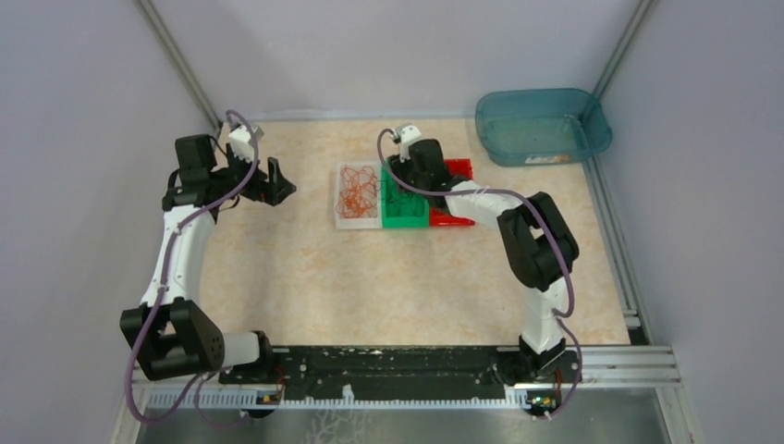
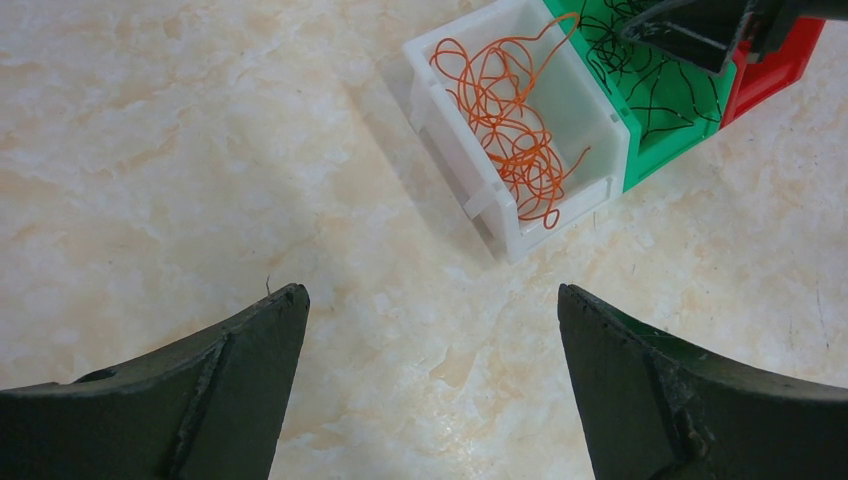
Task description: Untangle the cables
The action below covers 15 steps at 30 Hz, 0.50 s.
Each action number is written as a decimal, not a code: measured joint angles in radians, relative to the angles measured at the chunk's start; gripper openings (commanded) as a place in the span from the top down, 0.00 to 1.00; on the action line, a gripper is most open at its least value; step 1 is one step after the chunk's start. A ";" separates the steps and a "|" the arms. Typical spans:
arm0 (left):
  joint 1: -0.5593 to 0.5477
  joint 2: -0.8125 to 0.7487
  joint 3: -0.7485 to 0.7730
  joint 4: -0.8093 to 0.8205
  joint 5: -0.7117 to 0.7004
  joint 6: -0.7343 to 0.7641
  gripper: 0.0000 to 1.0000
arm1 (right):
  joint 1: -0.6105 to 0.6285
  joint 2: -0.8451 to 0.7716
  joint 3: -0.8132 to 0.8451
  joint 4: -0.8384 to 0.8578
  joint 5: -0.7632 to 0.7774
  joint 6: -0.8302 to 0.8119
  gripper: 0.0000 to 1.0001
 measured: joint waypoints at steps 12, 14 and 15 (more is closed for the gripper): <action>0.008 0.000 -0.005 0.027 0.005 -0.007 0.00 | 0.000 -0.400 -0.043 -0.064 -0.006 0.002 0.01; 0.008 -0.003 -0.026 0.066 0.008 -0.024 0.00 | -0.001 -0.499 -0.104 -0.049 0.024 0.004 0.01; 0.008 -0.008 -0.051 0.102 0.009 -0.034 0.00 | -0.002 -0.545 -0.144 -0.041 0.046 0.005 0.01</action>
